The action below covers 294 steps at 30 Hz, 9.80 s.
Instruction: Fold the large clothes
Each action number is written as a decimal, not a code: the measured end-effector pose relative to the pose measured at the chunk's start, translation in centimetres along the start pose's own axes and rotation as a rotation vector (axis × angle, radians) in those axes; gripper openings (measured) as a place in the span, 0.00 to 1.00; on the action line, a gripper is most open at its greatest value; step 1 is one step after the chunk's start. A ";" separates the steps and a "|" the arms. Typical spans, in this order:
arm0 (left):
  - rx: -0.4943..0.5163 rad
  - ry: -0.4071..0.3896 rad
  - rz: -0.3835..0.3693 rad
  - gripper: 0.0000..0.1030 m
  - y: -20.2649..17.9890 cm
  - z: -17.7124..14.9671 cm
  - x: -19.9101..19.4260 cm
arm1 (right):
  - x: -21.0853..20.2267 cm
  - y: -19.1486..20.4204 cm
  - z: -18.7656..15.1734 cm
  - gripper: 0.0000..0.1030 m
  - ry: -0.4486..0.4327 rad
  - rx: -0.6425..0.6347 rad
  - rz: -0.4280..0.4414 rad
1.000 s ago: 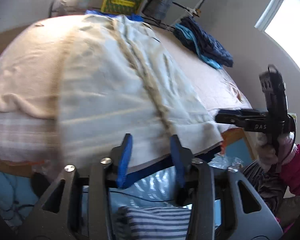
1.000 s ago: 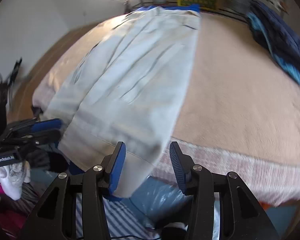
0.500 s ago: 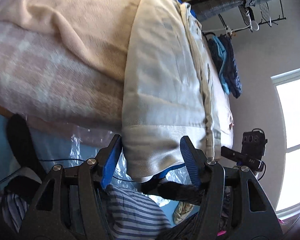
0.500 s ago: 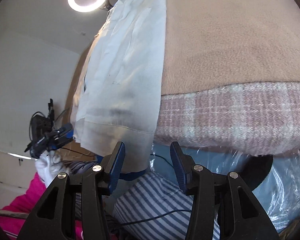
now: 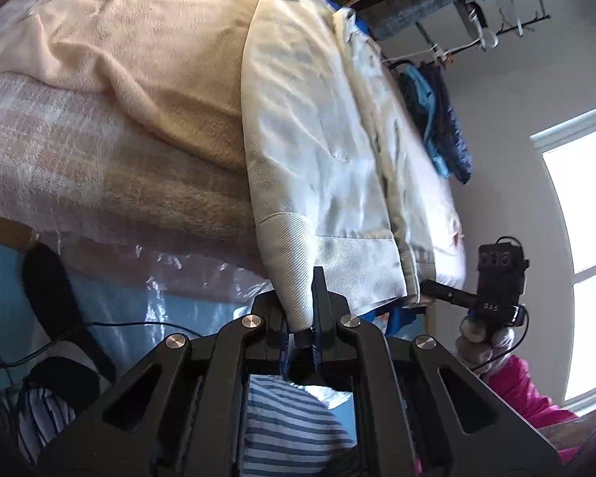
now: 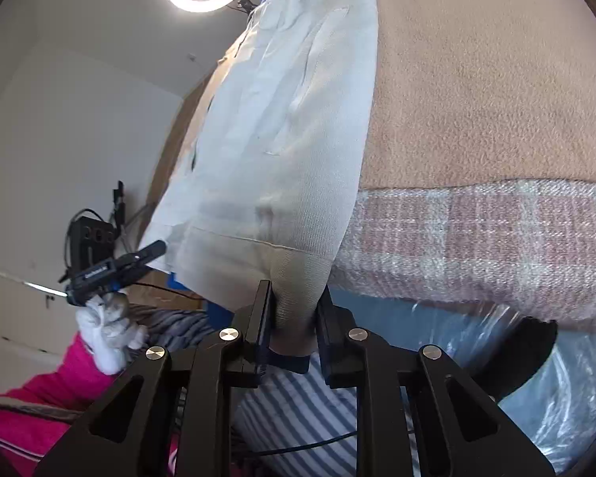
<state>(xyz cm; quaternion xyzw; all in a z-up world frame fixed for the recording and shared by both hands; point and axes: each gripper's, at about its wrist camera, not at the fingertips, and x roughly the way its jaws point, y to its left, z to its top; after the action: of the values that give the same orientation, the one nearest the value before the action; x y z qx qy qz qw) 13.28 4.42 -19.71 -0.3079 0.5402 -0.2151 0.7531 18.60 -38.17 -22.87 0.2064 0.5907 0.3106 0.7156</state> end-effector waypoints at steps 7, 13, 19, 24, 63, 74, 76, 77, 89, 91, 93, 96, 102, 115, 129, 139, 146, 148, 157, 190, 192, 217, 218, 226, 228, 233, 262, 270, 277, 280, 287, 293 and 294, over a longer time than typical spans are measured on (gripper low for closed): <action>-0.038 0.058 -0.042 0.59 0.6 0.4 2.0 | 0.2 -1.0 0.7 0.40 0.035 0.020 0.053; -0.007 0.098 -0.035 0.21 -0.4 0.4 3.2 | 2.6 -0.5 0.8 0.30 0.126 0.012 0.084; -0.047 0.090 -0.110 0.09 -1.4 1.1 1.2 | -0.4 0.1 1.2 0.18 0.084 0.029 0.184; -0.061 0.057 -0.183 0.08 -3.4 2.9 -0.9 | -2.6 1.4 2.6 0.17 0.018 0.051 0.275; -0.124 -0.105 0.016 0.08 -3.9 26.9 9.5 | 1.9 -2.9 25.6 0.20 -0.177 0.355 0.187; 0.018 -0.264 0.040 0.38 -5.3 27.6 3.6 | -4.4 -2.6 25.0 0.50 -0.340 0.195 0.120; 0.063 -0.226 0.066 0.38 -4.9 27.4 3.9 | -4.0 -2.0 24.2 0.49 -0.318 0.111 0.028; 0.068 -0.201 0.072 0.38 -4.5 27.3 4.3 | -3.4 -1.8 24.0 0.47 -0.301 0.078 -0.016; 0.092 -0.157 0.285 0.38 -3.3 26.9 8.4 | -2.0 4.7 21.9 0.46 -0.369 -0.289 -0.223; 0.094 -0.149 0.320 0.38 -3.0 27.0 9.0 | -1.0 6.9 21.3 0.46 -0.352 -0.383 -0.169; 0.097 -0.152 0.330 0.38 -3.0 27.0 9.1 | 0.6 8.8 21.0 0.45 -0.324 -0.460 -0.150; 0.120 -0.178 0.365 0.38 -3.4 27.0 8.7 | 4.7 10.4 21.9 0.35 -0.259 -0.526 -0.227; 0.124 -0.248 0.399 0.38 -3.9 27.2 7.2 | 10.3 7.8 26.0 0.20 -0.184 -0.404 -0.357; 0.306 -0.207 0.299 0.38 -8.4 25.2 10.1 | -0.3 3.7 24.9 0.20 -0.365 -0.225 -0.272; 0.311 -0.169 0.398 0.43 -5.7 25.9 13.1 | 0.1 -0.4 18.7 0.46 -0.153 -0.214 -0.141; 0.302 -0.178 0.392 0.44 -5.4 26.2 13.1 | 0.3 -1.0 17.4 0.09 -0.137 -0.183 -0.178; 0.305 -0.181 0.393 0.45 -5.4 26.3 13.1 | 1.0 -2.2 15.6 0.00 -0.073 -0.214 -0.310; 0.295 -0.179 0.399 0.45 -5.7 26.4 12.9 | -0.4 -1.3 15.8 0.00 -0.105 -0.235 -0.305; 0.328 -0.283 0.376 0.45 -7.7 26.1 10.0 | -1.5 5.3 18.3 0.03 -0.361 -0.442 -0.334; 0.173 -0.272 0.216 0.61 -2.3 46.2 8.0 | -3.3 1.4 38.1 0.62 -0.419 -0.333 -0.341; 0.161 -0.260 0.200 0.62 -2.0 48.2 9.3 | -2.5 0.6 40.7 0.62 -0.398 -0.325 -0.320; 0.193 -0.089 0.232 0.64 -1.1 64.4 26.5 | 8.5 -8.4 59.4 0.62 -0.257 -0.169 -0.212; 0.205 -0.092 0.231 0.63 -1.3 64.4 26.7 | 8.7 -8.1 59.4 0.61 -0.245 -0.181 -0.216; 0.290 -0.161 0.276 0.07 -2.4 63.4 26.7 | 8.5 -7.0 59.1 0.07 -0.291 -0.229 -0.259; 0.285 -0.202 0.249 0.05 -2.7 63.2 25.4 | 7.9 -6.3 58.8 0.06 -0.319 -0.248 -0.267; 0.286 -0.259 0.185 0.04 -4.6 62.5 22.1 | 5.3 -4.5 57.9 0.05 -0.386 -0.256 -0.243; 0.405 -0.405 0.036 0.02 -14.0 34.4 -3.0 | -9.6 12.4 32.8 0.04 -0.497 -0.398 -0.179; 0.369 -0.299 0.058 0.02 -9.3 24.4 -0.9 | -7.3 10.0 23.7 0.04 -0.427 -0.395 -0.210; 0.342 -0.179 0.143 0.02 -5.5 18.3 2.7 | -3.5 7.5 18.7 0.04 -0.333 -0.426 -0.296; 0.381 -0.131 0.164 0.02 -5.3 16.3 3.4 | -3.1 6.6 17.6 0.04 -0.317 -0.426 -0.331; 0.401 -0.132 0.167 0.02 -5.3 13.6 -0.1 | -6.0 6.5 14.7 0.13 -0.318 -0.479 -0.375; 0.416 -0.254 0.084 0.03 -8.4 10.9 -9.1 | -13.6 9.1 9.8 0.13 -0.440 -0.514 -0.292; 0.419 -0.269 0.077 0.03 -8.9 10.8 -10.2 | -14.7 9.7 9.0 0.13 -0.463 -0.514 -0.275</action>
<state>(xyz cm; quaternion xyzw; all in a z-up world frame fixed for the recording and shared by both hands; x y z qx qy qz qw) 20.26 7.22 -4.08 -0.1500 0.3898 -0.2506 0.8733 23.83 -40.61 -3.91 0.0036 0.3381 0.2950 0.8937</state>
